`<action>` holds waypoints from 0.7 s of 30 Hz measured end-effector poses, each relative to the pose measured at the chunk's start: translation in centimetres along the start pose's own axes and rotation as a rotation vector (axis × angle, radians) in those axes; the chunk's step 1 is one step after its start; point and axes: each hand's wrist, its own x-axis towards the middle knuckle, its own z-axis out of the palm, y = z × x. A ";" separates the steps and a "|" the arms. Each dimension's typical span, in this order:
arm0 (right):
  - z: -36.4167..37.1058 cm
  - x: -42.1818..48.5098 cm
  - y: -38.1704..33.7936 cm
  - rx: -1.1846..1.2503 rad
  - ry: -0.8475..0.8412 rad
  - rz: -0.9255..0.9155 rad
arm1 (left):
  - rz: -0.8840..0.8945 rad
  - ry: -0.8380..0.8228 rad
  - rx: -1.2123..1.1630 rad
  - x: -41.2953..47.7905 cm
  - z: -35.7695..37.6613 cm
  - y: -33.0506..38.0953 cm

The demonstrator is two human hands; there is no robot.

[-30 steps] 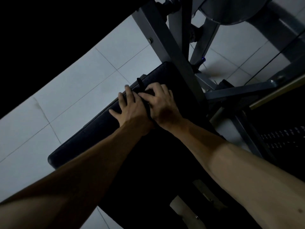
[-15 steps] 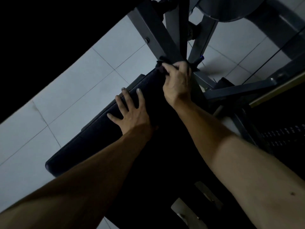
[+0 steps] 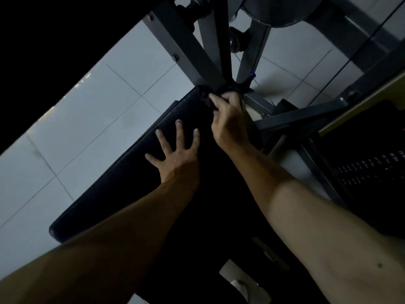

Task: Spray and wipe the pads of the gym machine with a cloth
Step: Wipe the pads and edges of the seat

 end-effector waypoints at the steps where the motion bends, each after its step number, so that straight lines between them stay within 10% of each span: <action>1: -0.1 -1.6 1.2 0.002 0.005 0.025 | -0.001 0.011 0.010 -0.1 -0.1 0.0; 7: -1.2 -7.8 4.9 -0.053 0.013 0.221 | 0.001 0.025 0.031 -0.2 0.0 0.0; 14: 1.3 -0.5 -1.0 0.018 0.008 0.048 | -0.006 -0.007 0.021 0.3 0.0 -0.3; 21: -3.2 -16.4 6.7 -0.063 -0.010 0.248 | 0.003 0.021 0.021 -0.1 0.3 0.0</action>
